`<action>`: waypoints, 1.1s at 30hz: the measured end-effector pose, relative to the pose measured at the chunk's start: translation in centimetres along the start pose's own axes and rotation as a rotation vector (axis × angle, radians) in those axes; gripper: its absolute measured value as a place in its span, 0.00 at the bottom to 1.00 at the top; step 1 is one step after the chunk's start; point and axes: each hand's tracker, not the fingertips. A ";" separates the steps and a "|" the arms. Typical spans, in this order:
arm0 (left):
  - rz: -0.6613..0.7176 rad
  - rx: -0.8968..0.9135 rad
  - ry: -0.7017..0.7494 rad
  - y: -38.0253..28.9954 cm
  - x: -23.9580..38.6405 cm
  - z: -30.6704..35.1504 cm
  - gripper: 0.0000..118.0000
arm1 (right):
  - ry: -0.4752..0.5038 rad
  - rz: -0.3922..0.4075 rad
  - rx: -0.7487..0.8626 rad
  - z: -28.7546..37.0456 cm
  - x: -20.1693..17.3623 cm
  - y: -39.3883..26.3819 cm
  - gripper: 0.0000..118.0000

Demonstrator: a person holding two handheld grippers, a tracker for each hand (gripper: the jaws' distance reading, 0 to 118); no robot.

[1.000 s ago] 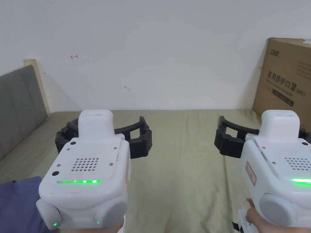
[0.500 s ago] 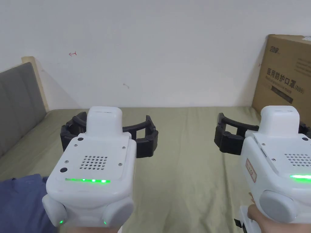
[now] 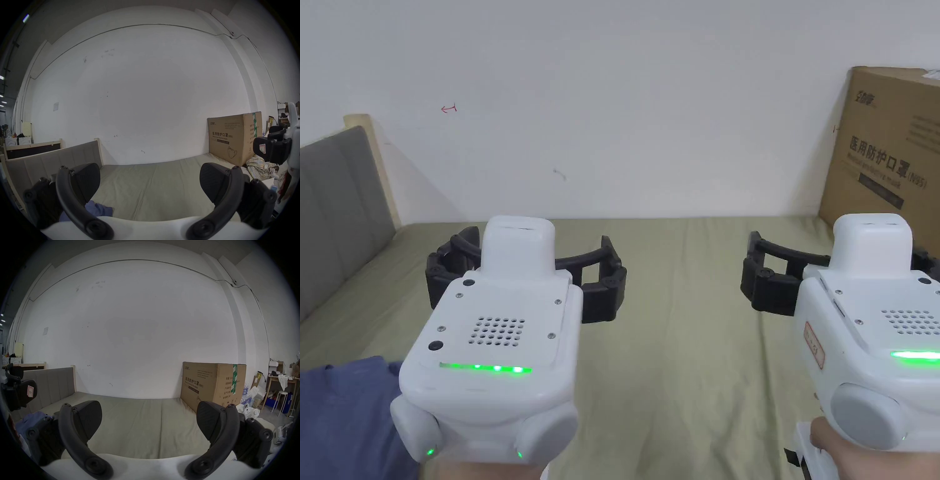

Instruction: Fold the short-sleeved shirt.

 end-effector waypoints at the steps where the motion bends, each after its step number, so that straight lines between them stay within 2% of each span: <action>1: -0.003 -0.001 0.002 0.0 0.1 0.0 1.00 | -0.008 0.006 0.000 0.0 0.0 0.0 1.00; 33: -0.004 -0.002 -0.008 0.3 0.4 -0.3 1.00 | -0.012 0.007 0.003 0.1 0.9 0.3 1.00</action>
